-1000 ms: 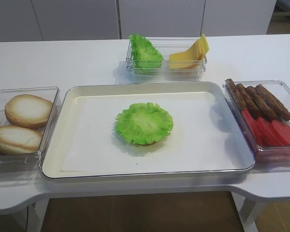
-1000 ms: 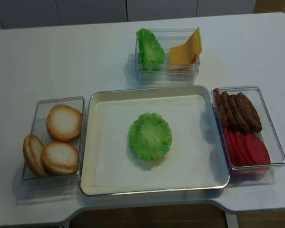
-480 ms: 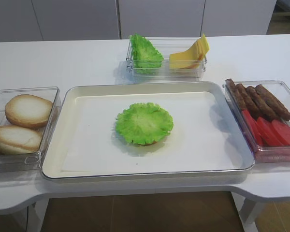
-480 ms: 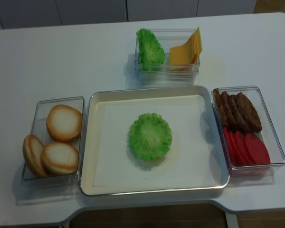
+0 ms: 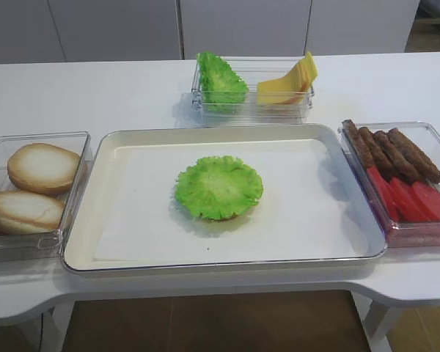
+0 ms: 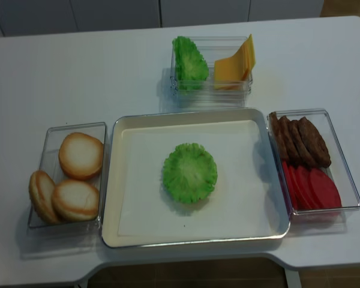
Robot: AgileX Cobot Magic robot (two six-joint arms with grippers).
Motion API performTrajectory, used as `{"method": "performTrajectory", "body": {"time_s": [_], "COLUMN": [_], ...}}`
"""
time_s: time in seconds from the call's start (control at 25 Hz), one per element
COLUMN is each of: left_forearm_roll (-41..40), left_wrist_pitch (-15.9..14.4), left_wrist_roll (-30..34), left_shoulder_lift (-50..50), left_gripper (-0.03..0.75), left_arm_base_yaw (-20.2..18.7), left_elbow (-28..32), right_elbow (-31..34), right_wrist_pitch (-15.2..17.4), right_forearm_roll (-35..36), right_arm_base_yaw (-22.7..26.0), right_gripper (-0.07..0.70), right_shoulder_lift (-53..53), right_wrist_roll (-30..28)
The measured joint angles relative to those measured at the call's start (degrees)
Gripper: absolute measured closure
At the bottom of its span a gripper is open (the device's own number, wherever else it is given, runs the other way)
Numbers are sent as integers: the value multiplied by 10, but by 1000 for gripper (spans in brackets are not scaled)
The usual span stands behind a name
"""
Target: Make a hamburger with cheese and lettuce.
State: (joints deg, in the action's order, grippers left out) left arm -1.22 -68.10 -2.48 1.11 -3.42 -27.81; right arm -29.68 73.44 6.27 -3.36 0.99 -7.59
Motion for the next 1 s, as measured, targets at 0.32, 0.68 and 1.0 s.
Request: {"method": "performTrajectory", "body": {"time_s": [0.32,0.68,1.0], "left_forearm_roll": [0,0,0], "left_wrist_pitch": [0,0,0], "left_wrist_roll": [0,0,0], "left_shoulder_lift": [0,0,0], "left_gripper": [257,257,257], "left_arm_base_yaw": [0,0,0], "left_elbow": [0,0,0], "right_elbow": [6,20,27], "right_wrist_pitch": [-34,-65,-78], "right_forearm_roll": [-26,-71,-71], "right_arm_base_yaw": [0,0,0], "right_gripper": [297,297,297], "right_shoulder_lift": [0,0,0], "right_wrist_roll": [-12,21,24]}}
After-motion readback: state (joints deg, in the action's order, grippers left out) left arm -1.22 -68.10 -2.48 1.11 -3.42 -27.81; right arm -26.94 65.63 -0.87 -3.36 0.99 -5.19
